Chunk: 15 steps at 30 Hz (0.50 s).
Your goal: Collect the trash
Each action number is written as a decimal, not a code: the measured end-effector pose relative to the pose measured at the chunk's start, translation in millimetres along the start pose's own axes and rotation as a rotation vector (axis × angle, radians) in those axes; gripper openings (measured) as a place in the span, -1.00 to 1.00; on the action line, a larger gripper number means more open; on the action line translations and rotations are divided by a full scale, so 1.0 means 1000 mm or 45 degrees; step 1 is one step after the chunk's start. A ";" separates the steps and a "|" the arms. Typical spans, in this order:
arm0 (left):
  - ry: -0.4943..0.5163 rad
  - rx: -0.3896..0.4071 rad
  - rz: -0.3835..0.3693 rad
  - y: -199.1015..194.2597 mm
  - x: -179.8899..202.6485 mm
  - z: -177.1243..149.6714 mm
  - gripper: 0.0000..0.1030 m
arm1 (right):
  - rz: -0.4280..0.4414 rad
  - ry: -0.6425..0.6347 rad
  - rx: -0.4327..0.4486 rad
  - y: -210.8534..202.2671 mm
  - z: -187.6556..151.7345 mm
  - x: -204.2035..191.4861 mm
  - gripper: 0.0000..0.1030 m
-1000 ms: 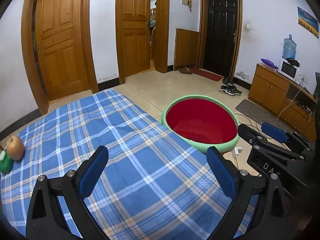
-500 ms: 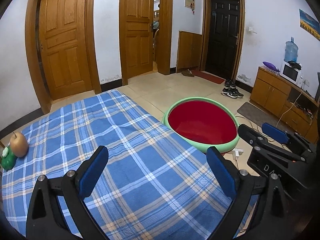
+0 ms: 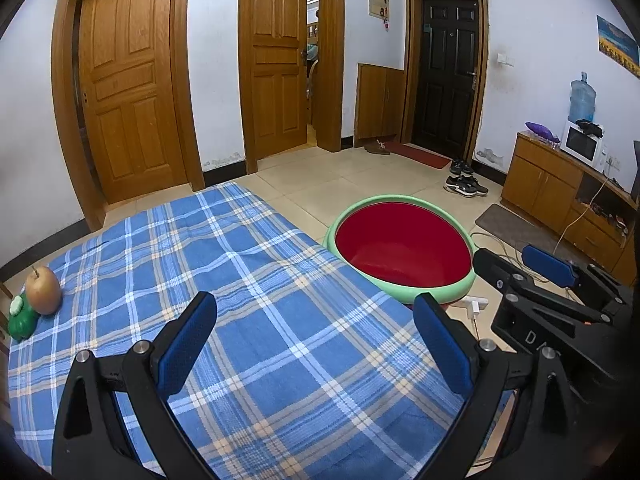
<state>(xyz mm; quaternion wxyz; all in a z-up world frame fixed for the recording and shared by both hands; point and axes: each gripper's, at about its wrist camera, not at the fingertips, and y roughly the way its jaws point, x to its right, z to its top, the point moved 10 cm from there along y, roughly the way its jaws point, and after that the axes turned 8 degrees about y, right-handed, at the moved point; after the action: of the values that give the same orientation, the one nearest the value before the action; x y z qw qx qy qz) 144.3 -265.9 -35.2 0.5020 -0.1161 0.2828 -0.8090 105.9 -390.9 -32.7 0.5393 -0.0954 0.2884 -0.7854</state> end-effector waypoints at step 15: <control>-0.012 0.007 0.006 -0.006 -0.001 0.001 0.88 | 0.011 -0.010 0.007 -0.004 0.002 -0.002 0.17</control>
<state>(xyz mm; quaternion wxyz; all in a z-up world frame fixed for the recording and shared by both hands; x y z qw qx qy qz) 140.3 -263.5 -31.2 0.5057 -0.1178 0.2786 -0.8080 104.2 -388.7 -28.8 0.5439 -0.0958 0.2847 -0.7835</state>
